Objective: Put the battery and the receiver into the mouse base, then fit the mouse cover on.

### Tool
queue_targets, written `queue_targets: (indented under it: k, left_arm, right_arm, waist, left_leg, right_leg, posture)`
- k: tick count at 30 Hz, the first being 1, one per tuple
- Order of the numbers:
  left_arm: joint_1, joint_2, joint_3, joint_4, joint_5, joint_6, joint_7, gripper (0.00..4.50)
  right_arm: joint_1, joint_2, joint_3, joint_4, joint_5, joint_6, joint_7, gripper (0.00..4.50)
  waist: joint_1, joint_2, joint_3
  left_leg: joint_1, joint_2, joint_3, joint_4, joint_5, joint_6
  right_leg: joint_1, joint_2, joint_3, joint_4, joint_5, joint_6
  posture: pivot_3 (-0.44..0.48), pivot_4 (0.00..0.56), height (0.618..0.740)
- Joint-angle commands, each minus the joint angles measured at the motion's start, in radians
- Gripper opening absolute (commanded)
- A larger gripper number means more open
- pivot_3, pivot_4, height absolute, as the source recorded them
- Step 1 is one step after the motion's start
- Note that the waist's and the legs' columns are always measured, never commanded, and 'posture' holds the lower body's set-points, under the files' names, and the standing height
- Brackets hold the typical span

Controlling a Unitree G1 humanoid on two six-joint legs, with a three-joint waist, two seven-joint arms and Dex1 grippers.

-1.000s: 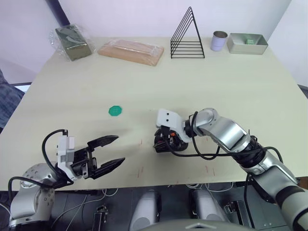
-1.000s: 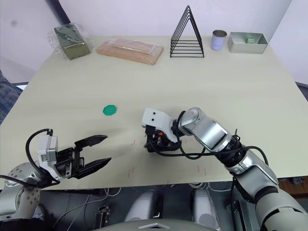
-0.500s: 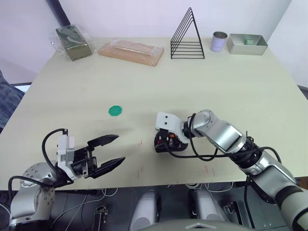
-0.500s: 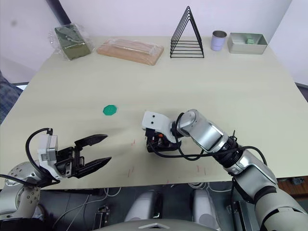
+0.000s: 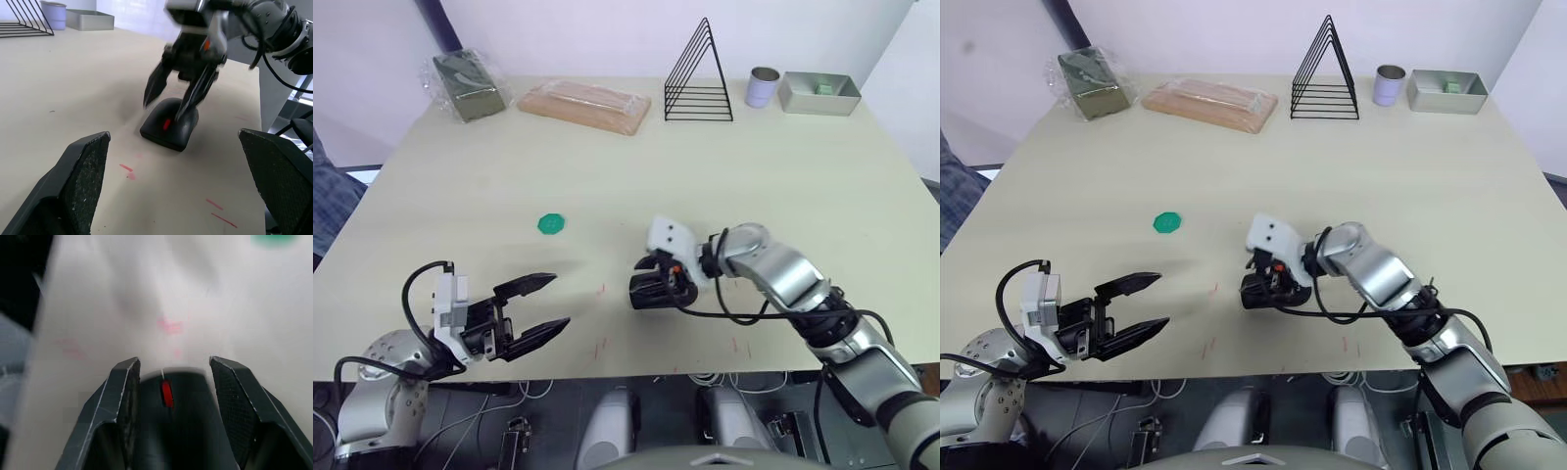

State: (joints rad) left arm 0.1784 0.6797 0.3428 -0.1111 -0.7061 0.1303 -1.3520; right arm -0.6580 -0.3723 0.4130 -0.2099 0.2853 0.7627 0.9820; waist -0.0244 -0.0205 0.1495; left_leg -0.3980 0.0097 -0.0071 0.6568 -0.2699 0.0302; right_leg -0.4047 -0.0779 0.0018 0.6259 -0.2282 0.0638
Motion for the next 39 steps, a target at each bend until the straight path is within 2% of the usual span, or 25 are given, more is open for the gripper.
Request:
queue_targets:
  k: [1, 6, 16, 26, 34, 36, 39]
  left_arm:
    - [0.001, 0.001, 0.004, -0.031, -0.003, -0.006, 0.000, 4.50]
    - [0.002, 0.001, 0.004, -0.030, -0.004, -0.004, -0.001, 4.50]
    - [-0.006, -0.001, 0.000, -0.028, -0.004, 0.003, 0.005, 4.50]
    - [-0.007, 0.002, 0.006, -0.032, -0.007, 0.010, 0.006, 4.50]
    - [0.002, -0.005, 0.005, -0.038, -0.002, 0.007, 0.025, 4.50]
    - [0.008, -0.009, 0.002, -0.033, 0.009, -0.004, 0.030, 4.50]
    - [0.013, -0.022, 0.003, -0.023, 0.023, -0.006, 0.057, 4.50]
  right_arm:
    - [0.116, -0.009, -0.099, -0.087, 0.078, -0.111, 0.022, 2.37]
    - [0.295, -0.016, -0.198, -0.064, 0.139, -0.242, 0.043, 2.37]
    - [0.439, 0.089, -0.266, 0.038, 0.139, -0.399, -0.067, 2.37]
    - [0.478, 0.124, -0.254, 0.162, 0.109, -0.530, -0.075, 2.37]
    - [0.494, 0.143, -0.168, 0.434, -0.033, -0.672, -0.078, 2.37]
    - [0.495, 0.136, -0.176, 0.443, -0.031, -0.705, -0.070, 2.37]
    - [0.488, 0.131, -0.230, 0.361, 0.038, -0.713, -0.061, 2.37]
  waist:
    - [0.004, 0.000, 0.000]
    - [0.010, 0.001, 0.000]
    - [0.010, 0.001, 0.000]
    - [0.012, 0.001, 0.001]
    - [0.006, 0.003, 0.001]
    - [0.005, 0.002, 0.000]
    - [0.008, 0.002, 0.000]
  left_leg:
    - [0.000, 0.000, 0.000, 0.000, 0.000, 0.000]
    - [0.000, 0.001, 0.001, 0.001, 0.000, 0.000]
    - [0.002, 0.005, 0.001, 0.008, 0.000, 0.000]
    - [0.002, 0.008, 0.002, 0.011, 0.000, 0.000]
    - [0.007, 0.009, 0.003, 0.011, 0.000, 0.000]
    - [0.015, 0.012, 0.006, 0.010, 0.000, 0.000]
    - [0.020, 0.014, 0.006, 0.010, 0.000, -0.001]
  right_leg:
    - [0.000, 0.001, 0.000, 0.000, 0.000, 0.000]
    - [0.001, 0.002, 0.001, 0.000, 0.000, -0.001]
    - [0.003, 0.007, 0.002, 0.002, -0.002, -0.005]
    - [0.005, 0.008, 0.002, 0.002, -0.002, -0.005]
    - [0.008, 0.009, 0.002, 0.002, -0.002, -0.006]
    - [0.014, 0.012, 0.006, 0.003, -0.002, -0.007]
    - [0.018, 0.013, 0.006, 0.003, -0.002, -0.007]
  posture:
    - [0.000, 0.150, 0.740]
    - [0.000, 0.150, 0.740]
    - [0.000, 0.150, 0.740]
    - [0.000, 0.150, 0.740]
    - [0.000, 0.150, 0.740]
    - [0.000, 0.150, 0.740]
    - [0.000, 0.150, 0.740]
